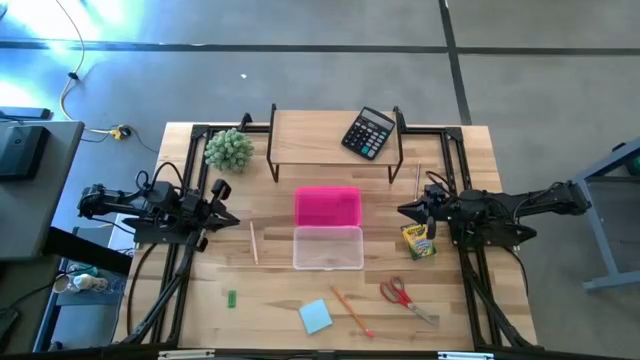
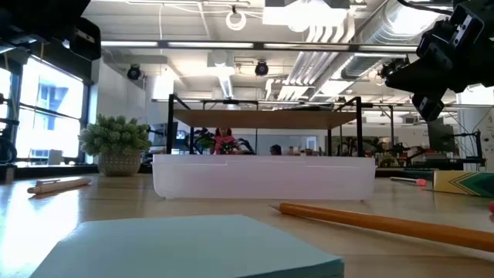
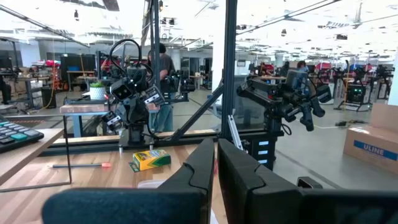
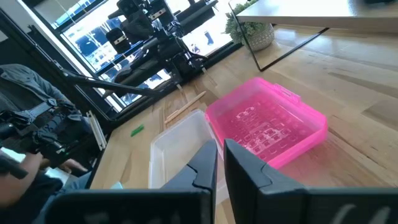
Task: Pack school essentials
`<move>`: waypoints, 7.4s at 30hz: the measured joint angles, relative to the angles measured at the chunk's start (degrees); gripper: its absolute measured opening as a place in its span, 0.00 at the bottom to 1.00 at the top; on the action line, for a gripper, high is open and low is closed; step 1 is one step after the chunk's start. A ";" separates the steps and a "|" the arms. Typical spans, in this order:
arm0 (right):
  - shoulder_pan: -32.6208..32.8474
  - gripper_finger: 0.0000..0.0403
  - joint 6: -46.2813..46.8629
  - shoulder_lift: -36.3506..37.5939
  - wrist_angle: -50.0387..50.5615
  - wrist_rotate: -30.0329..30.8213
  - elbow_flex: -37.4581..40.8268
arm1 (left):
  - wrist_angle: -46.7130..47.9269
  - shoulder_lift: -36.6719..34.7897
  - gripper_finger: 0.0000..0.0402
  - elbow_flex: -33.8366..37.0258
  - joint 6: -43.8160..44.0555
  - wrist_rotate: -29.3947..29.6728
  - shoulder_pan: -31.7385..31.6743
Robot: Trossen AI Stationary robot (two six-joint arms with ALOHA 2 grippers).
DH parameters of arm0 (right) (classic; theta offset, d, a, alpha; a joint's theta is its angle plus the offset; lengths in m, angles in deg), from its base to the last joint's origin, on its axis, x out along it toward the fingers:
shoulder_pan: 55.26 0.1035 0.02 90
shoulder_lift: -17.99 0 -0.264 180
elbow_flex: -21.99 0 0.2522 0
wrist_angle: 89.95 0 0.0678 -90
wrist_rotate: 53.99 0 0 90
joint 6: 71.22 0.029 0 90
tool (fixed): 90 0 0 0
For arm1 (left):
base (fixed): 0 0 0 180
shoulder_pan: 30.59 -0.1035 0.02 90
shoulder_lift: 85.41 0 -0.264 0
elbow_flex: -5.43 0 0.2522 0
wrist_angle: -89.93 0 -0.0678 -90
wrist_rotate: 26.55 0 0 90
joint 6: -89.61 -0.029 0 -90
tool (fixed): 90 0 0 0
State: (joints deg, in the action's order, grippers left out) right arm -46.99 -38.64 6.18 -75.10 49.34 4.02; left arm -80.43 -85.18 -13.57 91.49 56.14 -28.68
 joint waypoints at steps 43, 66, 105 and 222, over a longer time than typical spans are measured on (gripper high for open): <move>0.00 0.05 0.00 0.00 0.00 0.00 0.00 | 0.00 0.00 0.03 0.00 0.01 -0.02 -0.02; 0.00 0.05 0.00 0.00 0.00 0.00 -0.01 | 0.01 0.01 0.03 0.01 0.01 -0.02 0.00; 0.00 0.05 0.00 0.00 0.00 0.00 0.00 | 0.02 0.00 0.03 0.02 0.01 -0.02 0.00; 0.00 0.40 -1.74 -0.11 6.12 4.92 -12.29 | 0.00 0.01 0.03 0.00 0.01 -0.01 0.00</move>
State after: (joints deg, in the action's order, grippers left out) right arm -46.99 -40.38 6.07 -68.98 54.26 -8.27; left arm -80.43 -85.17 -13.57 91.50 56.12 -28.68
